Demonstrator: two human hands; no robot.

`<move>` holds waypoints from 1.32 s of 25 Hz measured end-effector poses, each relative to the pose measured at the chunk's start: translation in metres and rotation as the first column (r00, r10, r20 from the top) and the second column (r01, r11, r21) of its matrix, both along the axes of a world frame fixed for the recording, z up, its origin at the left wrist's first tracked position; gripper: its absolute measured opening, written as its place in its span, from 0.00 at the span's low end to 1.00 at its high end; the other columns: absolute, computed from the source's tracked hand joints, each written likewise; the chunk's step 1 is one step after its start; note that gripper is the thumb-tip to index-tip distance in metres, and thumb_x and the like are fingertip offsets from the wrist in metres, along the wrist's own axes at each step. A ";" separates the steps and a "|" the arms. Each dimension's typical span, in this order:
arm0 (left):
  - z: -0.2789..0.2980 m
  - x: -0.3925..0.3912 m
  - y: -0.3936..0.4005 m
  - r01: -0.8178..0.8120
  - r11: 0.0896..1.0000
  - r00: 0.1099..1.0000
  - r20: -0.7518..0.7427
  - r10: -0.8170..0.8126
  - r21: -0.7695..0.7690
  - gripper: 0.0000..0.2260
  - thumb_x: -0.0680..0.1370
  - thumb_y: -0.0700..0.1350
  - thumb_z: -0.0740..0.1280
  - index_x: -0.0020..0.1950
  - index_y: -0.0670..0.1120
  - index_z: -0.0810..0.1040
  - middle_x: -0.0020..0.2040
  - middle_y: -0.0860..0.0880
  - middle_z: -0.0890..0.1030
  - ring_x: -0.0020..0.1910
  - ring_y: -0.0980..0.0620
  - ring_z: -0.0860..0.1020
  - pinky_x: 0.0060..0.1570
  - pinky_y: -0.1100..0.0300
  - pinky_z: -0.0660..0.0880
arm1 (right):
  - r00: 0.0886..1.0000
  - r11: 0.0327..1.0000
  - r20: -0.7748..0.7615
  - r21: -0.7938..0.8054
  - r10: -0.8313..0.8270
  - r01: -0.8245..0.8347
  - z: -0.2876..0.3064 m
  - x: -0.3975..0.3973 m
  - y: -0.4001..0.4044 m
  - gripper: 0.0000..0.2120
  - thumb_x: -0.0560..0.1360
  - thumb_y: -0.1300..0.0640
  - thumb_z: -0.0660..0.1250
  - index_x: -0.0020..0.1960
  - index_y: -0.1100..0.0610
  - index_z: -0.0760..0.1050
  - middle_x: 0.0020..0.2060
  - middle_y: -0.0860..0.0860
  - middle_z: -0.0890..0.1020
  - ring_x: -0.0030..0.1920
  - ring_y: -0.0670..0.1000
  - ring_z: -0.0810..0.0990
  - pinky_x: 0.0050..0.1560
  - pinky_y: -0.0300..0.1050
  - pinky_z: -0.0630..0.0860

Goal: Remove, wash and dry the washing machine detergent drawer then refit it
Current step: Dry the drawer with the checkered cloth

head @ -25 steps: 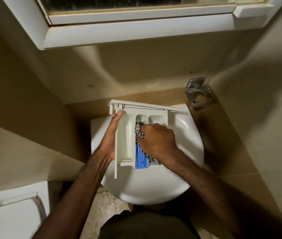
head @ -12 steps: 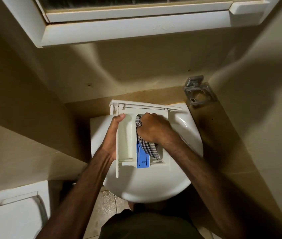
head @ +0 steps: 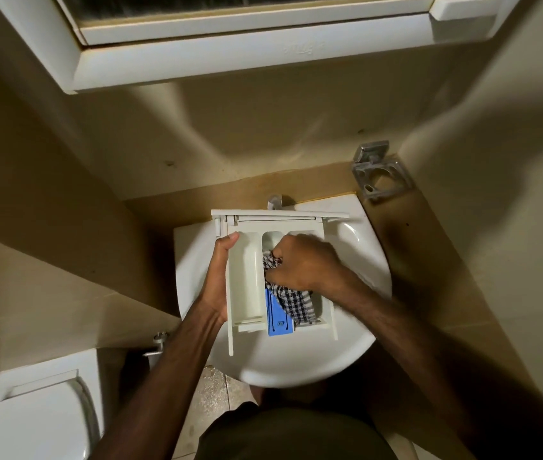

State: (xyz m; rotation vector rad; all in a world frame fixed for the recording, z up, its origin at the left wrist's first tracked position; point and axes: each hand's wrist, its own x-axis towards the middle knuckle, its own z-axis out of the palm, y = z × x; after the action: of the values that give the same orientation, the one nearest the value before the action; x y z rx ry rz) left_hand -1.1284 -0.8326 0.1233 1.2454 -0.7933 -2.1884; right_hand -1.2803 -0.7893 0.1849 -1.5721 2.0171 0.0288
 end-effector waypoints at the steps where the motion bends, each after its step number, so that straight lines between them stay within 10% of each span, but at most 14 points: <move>1: 0.000 0.001 0.000 0.009 1.000 1.000 0.003 -0.009 -0.005 0.23 0.76 0.64 0.65 0.56 0.47 0.84 0.49 0.40 0.79 0.44 0.43 0.78 0.45 0.53 0.75 | 0.999 0.995 -0.017 -0.099 -0.036 0.034 -0.005 0.008 0.007 0.10 0.76 0.49 0.69 0.40 0.53 0.76 0.36 0.49 0.79 0.41 0.54 0.81 0.40 0.43 0.69; 7: 0.005 -0.006 -0.001 0.014 1.000 1.000 -0.004 -0.014 -0.021 0.21 0.78 0.62 0.63 0.53 0.47 0.86 0.48 0.42 0.83 0.43 0.44 0.81 0.48 0.52 0.77 | 0.962 0.911 -0.220 -0.408 -0.159 0.057 -0.017 0.023 0.016 0.10 0.82 0.55 0.63 0.60 0.55 0.78 0.48 0.55 0.86 0.48 0.59 0.85 0.42 0.48 0.72; 14: 0.009 -0.009 0.011 0.076 0.997 0.997 -0.014 -0.076 -0.011 0.22 0.79 0.63 0.61 0.54 0.48 0.86 0.48 0.42 0.82 0.43 0.44 0.80 0.46 0.53 0.76 | 0.969 0.995 0.231 0.061 -0.085 0.073 -0.001 -0.013 0.018 0.10 0.74 0.53 0.69 0.42 0.61 0.79 0.37 0.55 0.84 0.40 0.54 0.84 0.44 0.49 0.83; 26: 0.018 -0.017 0.017 0.110 0.994 0.991 -0.080 -0.109 0.014 0.25 0.76 0.66 0.62 0.52 0.47 0.87 0.46 0.42 0.84 0.42 0.44 0.82 0.46 0.53 0.77 | 0.788 0.962 0.585 -0.046 -0.192 0.269 0.008 -0.031 0.054 0.18 0.76 0.59 0.73 0.31 0.60 0.71 0.23 0.49 0.68 0.22 0.46 0.65 0.27 0.42 0.60; 33: 0.023 -0.030 0.014 0.089 0.996 0.994 -0.059 -0.091 -0.023 0.23 0.76 0.64 0.64 0.56 0.46 0.84 0.47 0.42 0.83 0.43 0.44 0.82 0.47 0.53 0.78 | 0.988 0.923 -0.093 -0.378 -0.120 0.077 0.018 -0.003 0.058 0.07 0.81 0.53 0.65 0.48 0.56 0.78 0.37 0.52 0.81 0.39 0.55 0.81 0.41 0.47 0.76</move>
State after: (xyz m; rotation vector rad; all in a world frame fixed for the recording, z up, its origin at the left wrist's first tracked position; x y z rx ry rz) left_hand -1.1584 -0.8182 0.1460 1.1485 -0.8604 -2.2725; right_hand -1.2837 -0.7309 0.2030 -1.7237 2.2918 -0.3312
